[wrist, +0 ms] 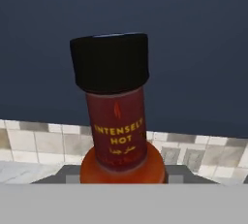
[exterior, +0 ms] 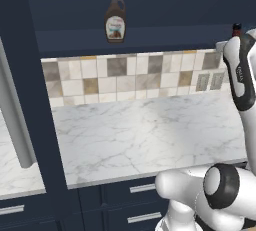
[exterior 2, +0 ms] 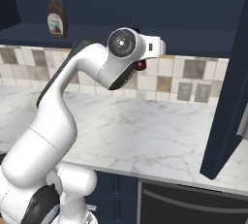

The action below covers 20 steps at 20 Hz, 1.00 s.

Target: Move the syrup bottle and condiment bottle from the cabinet to the dining counter.

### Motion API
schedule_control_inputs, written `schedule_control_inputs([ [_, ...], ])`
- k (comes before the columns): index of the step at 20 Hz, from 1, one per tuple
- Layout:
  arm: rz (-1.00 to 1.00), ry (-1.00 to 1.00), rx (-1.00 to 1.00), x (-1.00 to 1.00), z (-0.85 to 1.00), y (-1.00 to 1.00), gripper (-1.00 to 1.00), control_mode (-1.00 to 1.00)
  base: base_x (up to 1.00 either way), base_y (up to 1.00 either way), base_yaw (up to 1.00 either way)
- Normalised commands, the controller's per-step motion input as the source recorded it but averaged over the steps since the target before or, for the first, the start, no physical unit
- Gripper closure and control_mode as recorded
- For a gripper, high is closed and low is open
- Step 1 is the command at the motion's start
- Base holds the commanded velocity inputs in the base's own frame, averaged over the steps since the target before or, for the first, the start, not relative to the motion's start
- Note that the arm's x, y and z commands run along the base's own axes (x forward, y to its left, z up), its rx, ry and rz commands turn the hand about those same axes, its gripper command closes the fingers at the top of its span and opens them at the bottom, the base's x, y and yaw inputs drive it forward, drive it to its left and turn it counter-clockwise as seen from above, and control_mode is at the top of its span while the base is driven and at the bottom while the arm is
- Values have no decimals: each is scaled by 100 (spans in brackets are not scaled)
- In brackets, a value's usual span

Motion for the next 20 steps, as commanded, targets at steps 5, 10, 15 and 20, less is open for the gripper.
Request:
schedule_control_inputs([
  [5, 11, 6, 0, -68, 0, 60, 100, -100, 0, 0, 0],
  [10, 1, -6, 2, -45, -4, 53, 100, -100, 0, 0, 0],
  [15, 0, -13, 7, -21, -2, 28, 100, -100, 0, 0, 0],
  [20, -7, -7, 5, -15, -1, 12, 100, -100, 0, 0, 0],
])
